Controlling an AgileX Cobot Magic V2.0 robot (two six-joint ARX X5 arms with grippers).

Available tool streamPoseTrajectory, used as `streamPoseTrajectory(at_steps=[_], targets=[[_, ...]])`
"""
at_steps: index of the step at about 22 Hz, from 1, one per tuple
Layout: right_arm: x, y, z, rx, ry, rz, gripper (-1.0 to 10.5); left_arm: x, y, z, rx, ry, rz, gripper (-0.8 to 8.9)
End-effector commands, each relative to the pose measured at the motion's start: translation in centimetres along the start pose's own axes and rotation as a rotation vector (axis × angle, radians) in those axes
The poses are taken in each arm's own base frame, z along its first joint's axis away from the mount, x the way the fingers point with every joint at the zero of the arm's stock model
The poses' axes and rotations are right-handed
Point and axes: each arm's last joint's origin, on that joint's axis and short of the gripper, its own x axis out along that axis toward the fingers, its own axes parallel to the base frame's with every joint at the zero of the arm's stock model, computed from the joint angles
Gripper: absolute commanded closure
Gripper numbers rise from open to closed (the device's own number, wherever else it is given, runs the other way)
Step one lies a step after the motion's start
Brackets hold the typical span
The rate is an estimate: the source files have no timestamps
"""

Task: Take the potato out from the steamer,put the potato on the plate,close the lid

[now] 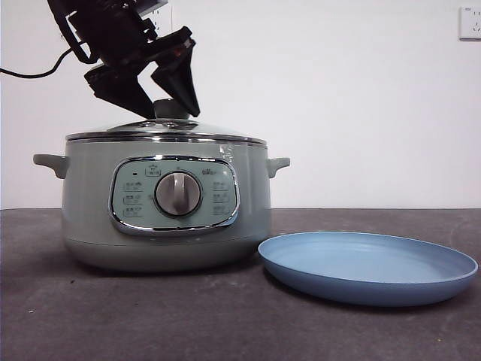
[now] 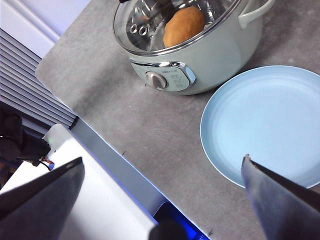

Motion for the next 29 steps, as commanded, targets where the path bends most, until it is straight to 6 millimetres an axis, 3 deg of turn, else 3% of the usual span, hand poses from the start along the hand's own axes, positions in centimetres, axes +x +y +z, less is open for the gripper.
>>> streamPoseTrajectory(at_steps=[1,7,12,15,19,25,29], targets=[[0.0,0.0,0.1,-0.003,-0.003,-0.002,2.6,-0.2,-0.1,0.2,0.011,-0.011,0.001,8.22],[0.0,0.0,0.1,-0.002,-0.003,-0.002,2.6,-0.9,-0.2,0.4,0.014,-0.031,0.002,8.22],[0.0,0.0,0.1,-0.002,-0.003,-0.001,2.6,-3.6,-0.5,1.2,0.019,-0.099,0.012,8.22],[0.4,-0.2,0.3,0.014,0.003,0.004,2.6,-6.8,-0.6,1.7,0.023,-0.158,0.027,8.22],[1.9,-0.5,1.6,0.034,-0.006,0.048,2.6,-12.7,-1.3,1.2,0.019,-0.207,0.083,8.22],[7.6,0.2,5.8,-0.007,0.043,0.119,2.6,-21.4,-2.8,-2.1,0.006,-0.219,0.188,8.22],[11.2,1.2,8.5,-0.053,0.091,0.107,2.6,-24.4,-3.5,-4.1,-0.024,-0.206,0.203,8.22]])
